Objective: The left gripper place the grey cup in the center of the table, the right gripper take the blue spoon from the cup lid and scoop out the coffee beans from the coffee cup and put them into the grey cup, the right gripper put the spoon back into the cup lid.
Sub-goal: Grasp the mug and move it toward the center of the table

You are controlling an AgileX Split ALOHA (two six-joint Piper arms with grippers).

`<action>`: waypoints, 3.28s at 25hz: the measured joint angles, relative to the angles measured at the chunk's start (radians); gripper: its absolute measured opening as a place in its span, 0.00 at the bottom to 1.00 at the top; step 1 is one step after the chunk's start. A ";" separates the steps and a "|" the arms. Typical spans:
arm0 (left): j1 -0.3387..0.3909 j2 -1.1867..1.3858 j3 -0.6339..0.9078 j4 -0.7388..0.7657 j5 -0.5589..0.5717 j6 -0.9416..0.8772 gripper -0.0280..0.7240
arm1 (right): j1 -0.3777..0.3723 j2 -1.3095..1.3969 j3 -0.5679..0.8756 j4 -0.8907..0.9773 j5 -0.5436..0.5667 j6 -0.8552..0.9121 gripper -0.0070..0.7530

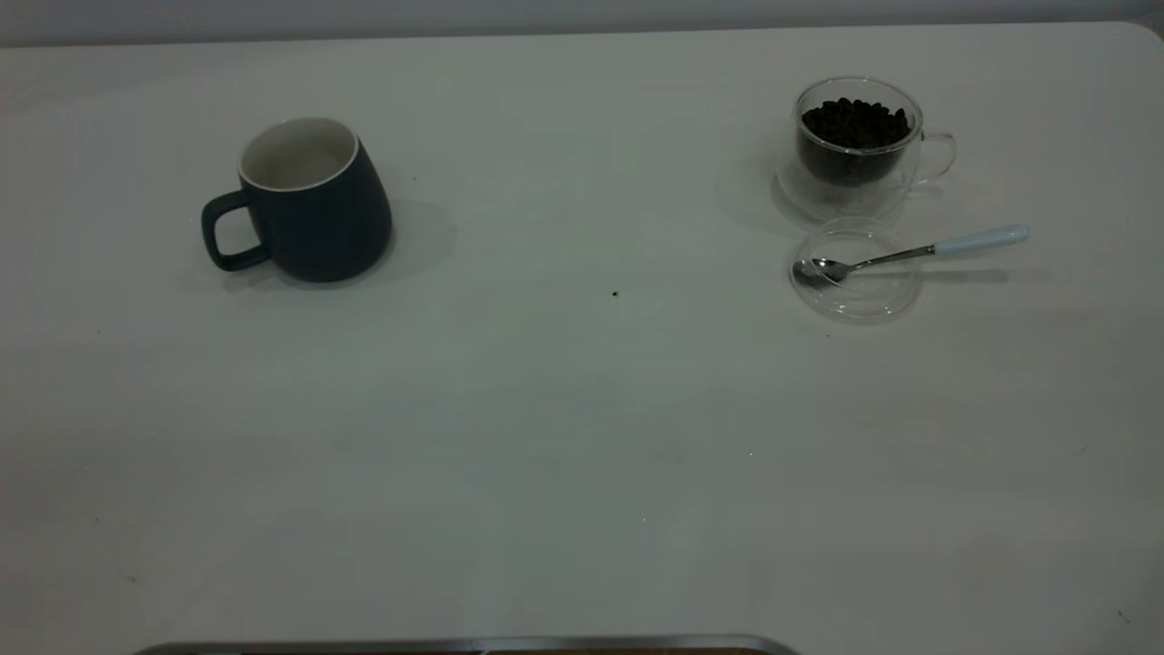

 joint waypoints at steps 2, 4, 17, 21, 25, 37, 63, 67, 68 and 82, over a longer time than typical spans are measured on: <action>0.000 0.000 0.000 0.000 0.000 0.000 0.72 | 0.000 0.000 0.000 0.000 0.000 0.000 0.70; 0.000 0.000 0.000 0.000 0.000 0.000 0.72 | 0.000 0.000 0.000 0.000 0.000 0.000 0.70; 0.000 0.000 0.000 0.000 0.000 0.000 0.72 | 0.000 0.000 0.000 0.000 0.000 0.000 0.70; 0.000 0.000 0.000 0.000 0.000 0.001 0.72 | 0.000 0.000 0.000 0.000 0.000 0.000 0.70; 0.000 0.000 0.000 0.000 0.000 0.001 0.72 | 0.000 0.000 0.000 0.000 0.000 0.000 0.70; 0.000 0.000 0.000 0.000 0.000 0.001 0.72 | 0.000 0.000 0.000 0.000 0.000 0.000 0.70; -0.052 1.272 -0.403 0.076 -0.474 0.576 0.72 | 0.000 0.000 0.000 0.000 0.000 0.000 0.70; -0.052 1.459 -0.495 0.085 -0.483 0.784 0.72 | 0.000 0.000 0.000 0.000 0.000 0.000 0.70; -0.052 1.494 -0.513 0.093 -0.483 0.849 0.72 | 0.000 0.000 0.000 0.000 0.000 0.000 0.70; -0.062 2.012 -0.804 0.100 -0.577 1.183 0.72 | 0.000 0.000 0.000 0.000 0.000 0.000 0.70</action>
